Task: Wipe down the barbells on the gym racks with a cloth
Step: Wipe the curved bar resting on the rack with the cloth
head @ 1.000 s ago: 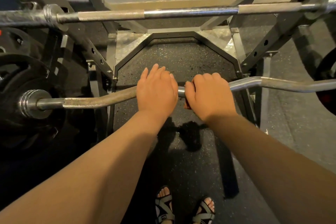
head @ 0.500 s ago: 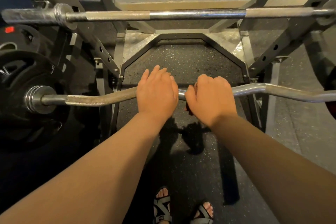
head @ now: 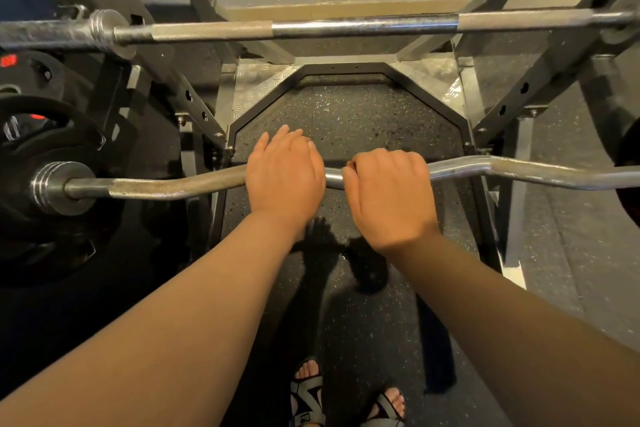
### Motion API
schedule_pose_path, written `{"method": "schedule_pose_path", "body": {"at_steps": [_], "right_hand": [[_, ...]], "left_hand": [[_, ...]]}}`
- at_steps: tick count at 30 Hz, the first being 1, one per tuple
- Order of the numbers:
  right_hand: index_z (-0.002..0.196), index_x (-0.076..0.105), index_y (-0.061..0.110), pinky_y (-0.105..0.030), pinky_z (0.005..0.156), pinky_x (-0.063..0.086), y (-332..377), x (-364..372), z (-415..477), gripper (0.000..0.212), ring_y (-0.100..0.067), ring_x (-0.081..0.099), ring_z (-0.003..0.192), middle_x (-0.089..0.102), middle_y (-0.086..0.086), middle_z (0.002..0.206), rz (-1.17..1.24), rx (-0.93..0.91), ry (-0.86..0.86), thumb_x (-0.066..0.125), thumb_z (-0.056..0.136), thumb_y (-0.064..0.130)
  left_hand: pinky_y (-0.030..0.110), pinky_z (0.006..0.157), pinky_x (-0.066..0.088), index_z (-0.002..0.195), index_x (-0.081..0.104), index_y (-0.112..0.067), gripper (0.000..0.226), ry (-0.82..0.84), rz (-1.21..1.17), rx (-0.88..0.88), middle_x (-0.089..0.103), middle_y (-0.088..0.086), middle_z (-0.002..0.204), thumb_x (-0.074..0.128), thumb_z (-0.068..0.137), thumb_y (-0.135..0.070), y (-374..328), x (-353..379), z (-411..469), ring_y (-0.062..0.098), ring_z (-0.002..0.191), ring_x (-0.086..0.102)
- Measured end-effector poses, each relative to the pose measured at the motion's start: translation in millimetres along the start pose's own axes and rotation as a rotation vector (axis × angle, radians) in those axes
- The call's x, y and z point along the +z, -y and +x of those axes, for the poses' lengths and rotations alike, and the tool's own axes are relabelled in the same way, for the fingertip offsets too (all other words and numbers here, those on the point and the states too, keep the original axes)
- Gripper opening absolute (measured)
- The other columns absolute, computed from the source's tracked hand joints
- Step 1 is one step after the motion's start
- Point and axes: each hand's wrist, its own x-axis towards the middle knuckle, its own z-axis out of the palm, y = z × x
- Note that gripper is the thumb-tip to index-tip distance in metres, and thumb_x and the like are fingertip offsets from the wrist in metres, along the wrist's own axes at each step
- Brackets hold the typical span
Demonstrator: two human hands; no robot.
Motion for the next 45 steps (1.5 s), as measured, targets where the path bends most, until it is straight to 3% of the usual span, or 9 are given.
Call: {"method": "schedule_pose_path", "body": {"at_steps": [4, 10, 15, 18, 24, 31, 34, 39, 45], "right_hand": [[0.095, 0.057, 0.024, -0.041, 0.082, 0.041, -23, -1, -2, 0.039, -0.023, 0.05, 0.081, 0.055, 0.005, 0.086, -0.015, -0.083, 0.025, 0.026, 0.107, 0.044], [0.081, 0.052, 0.019, -0.044, 0.09, 0.04, -24, -5, 0, 0.035, -0.023, 0.042, 0.075, 0.046, 0.002, 0.077, -0.032, 0.188, -0.051, 0.034, 0.108, 0.033], [0.098, 0.058, 0.021, -0.042, 0.091, 0.037, -7, 5, -9, 0.028, -0.022, 0.041, 0.082, 0.052, 0.002, 0.089, 0.032, -0.068, -0.021, 0.036, 0.107, 0.036], [0.099, 0.058, 0.024, -0.039, 0.085, 0.04, -34, -3, -9, 0.031, -0.02, 0.047, 0.079, 0.053, 0.006, 0.087, -0.016, -0.202, 0.04, 0.033, 0.108, 0.039], [0.092, 0.058, 0.023, -0.049, 0.123, 0.023, -46, -5, -10, 0.038, -0.022, 0.055, 0.091, 0.056, 0.004, 0.086, -0.006, 0.147, 0.016, 0.027, 0.109, 0.037], [0.1, 0.056, 0.026, -0.041, 0.099, 0.036, -42, -3, -16, 0.034, -0.021, 0.047, 0.087, 0.049, 0.008, 0.09, -0.004, -0.155, 0.042, 0.028, 0.11, 0.042], [0.091, 0.055, 0.026, -0.04, 0.093, 0.037, -58, -6, -13, 0.038, -0.019, 0.042, 0.078, 0.046, 0.008, 0.082, -0.05, -0.065, 0.014, 0.027, 0.11, 0.043], [0.098, 0.06, 0.017, -0.055, 0.121, 0.023, -36, 4, -19, 0.034, -0.028, 0.052, 0.1, 0.055, -0.002, 0.094, 0.037, 0.125, -0.067, 0.032, 0.108, 0.034], [0.108, 0.061, 0.022, -0.042, 0.104, 0.034, -86, -9, -21, 0.036, -0.021, 0.048, 0.091, 0.053, 0.005, 0.094, 0.026, -0.179, 0.002, 0.03, 0.109, 0.04]], "left_hand": [[0.043, 0.117, 0.035, 0.116, 0.071, -0.008, 0.042, -0.009, -0.03, -0.011, 0.069, 0.007, 0.124, 0.033, 0.107, -0.025, -2, -3, -1, 0.025, 0.13, 0.056], [0.042, 0.116, 0.037, 0.112, 0.072, -0.011, 0.041, -0.018, -0.041, -0.024, 0.071, 0.004, 0.117, 0.034, 0.106, -0.026, 0, -4, -2, 0.022, 0.125, 0.059], [0.039, 0.116, 0.03, 0.088, 0.068, -0.019, 0.036, 0.084, 0.014, -0.087, 0.065, -0.002, 0.092, 0.036, 0.102, -0.028, -10, -7, 2, 0.018, 0.102, 0.061], [0.041, 0.119, 0.029, 0.092, 0.069, -0.019, 0.037, 0.07, -0.001, -0.08, 0.067, -0.002, 0.097, 0.035, 0.102, -0.027, -7, -9, -2, 0.018, 0.11, 0.061], [0.042, 0.117, 0.033, 0.1, 0.071, -0.018, 0.041, 0.069, -0.001, -0.027, 0.069, -0.001, 0.104, 0.032, 0.1, -0.029, -4, -15, -5, 0.02, 0.115, 0.061], [0.043, 0.109, 0.04, 0.089, 0.065, -0.02, 0.038, 0.067, -0.019, -0.051, 0.064, -0.003, 0.09, 0.03, 0.1, -0.031, -6, -15, -5, 0.019, 0.094, 0.061], [0.046, 0.114, 0.036, 0.095, 0.064, -0.018, 0.037, 0.065, -0.037, -0.039, 0.064, -0.001, 0.098, 0.03, 0.104, -0.028, -3, -14, -7, 0.023, 0.107, 0.059], [0.047, 0.123, 0.024, 0.112, 0.067, -0.012, 0.044, 0.134, -0.049, 0.051, 0.066, 0.004, 0.125, 0.027, 0.107, -0.03, -42, -12, -18, 0.025, 0.138, 0.045], [0.046, 0.123, 0.021, 0.113, 0.071, -0.015, 0.045, 0.116, 0.017, 0.008, 0.068, 0.0, 0.125, 0.03, 0.105, -0.031, -70, -4, -21, 0.02, 0.137, 0.048]]}}
